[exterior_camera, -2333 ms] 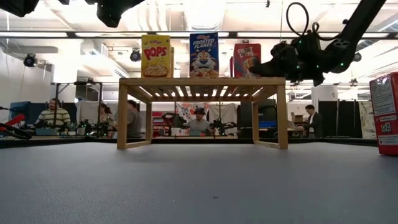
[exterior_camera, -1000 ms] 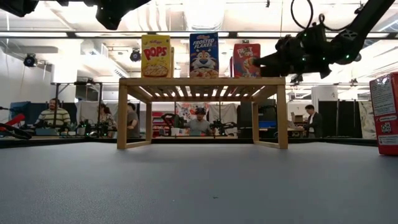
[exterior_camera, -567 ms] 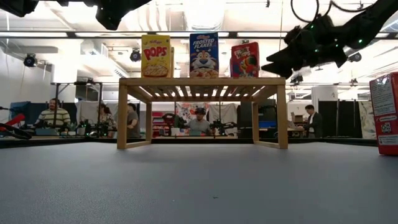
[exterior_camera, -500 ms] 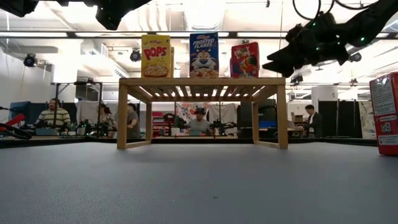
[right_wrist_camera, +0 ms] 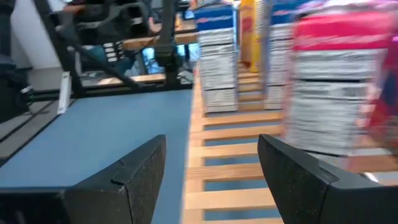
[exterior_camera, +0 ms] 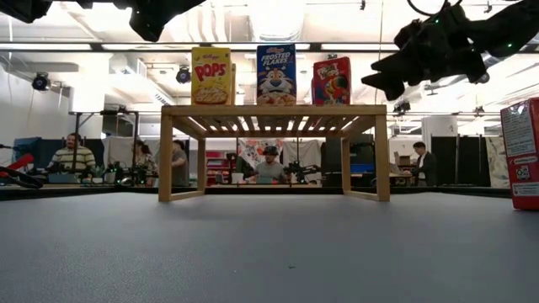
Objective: Stack cereal on shelf
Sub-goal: Put the bottom red cereal box aligned with the other red cereal box on the shelf
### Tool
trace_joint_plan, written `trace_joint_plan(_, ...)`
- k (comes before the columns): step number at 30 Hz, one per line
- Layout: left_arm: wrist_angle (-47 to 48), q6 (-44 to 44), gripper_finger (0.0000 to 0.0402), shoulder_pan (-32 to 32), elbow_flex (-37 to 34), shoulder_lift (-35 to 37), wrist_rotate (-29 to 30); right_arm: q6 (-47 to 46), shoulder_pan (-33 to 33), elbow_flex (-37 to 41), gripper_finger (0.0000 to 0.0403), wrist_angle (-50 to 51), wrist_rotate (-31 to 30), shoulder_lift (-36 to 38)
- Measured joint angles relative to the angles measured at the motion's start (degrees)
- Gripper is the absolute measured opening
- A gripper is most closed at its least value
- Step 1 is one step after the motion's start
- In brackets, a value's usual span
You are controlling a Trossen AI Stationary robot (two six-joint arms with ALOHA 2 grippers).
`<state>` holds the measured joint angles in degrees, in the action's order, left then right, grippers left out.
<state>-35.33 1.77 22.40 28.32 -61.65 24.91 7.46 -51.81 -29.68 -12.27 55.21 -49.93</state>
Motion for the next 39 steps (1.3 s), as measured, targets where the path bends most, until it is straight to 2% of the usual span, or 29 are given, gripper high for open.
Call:
trace_joint_plan(10, 0.0, 0.1, 0.0283, 0.0, 0.0, 0.0, 0.0, 0.6, 13.3, 1.3, 0.0238, -4.1, -14.7, -0.3)
trace_joint_plan(17, 0.0, 0.5, 0.0283, 0.0, 0.0, 0.0, 0.0, 0.7, 15.2, 1.3, 0.0238, -5.6, -23.9, -0.9)
trace_joint_plan(33, 0.3, 0.5, 0.0283, 0.0, 0.0, 0.0, 0.0, 1.4, 15.1, 1.4, 0.0238, -5.6, -31.2, -1.3)
trace_joint_plan(39, 0.3, 0.5, 0.0283, 0.0, 0.0, 0.0, 0.0, 1.6, 15.1, 1.4, 0.0238, -5.6, -31.7, -1.3)
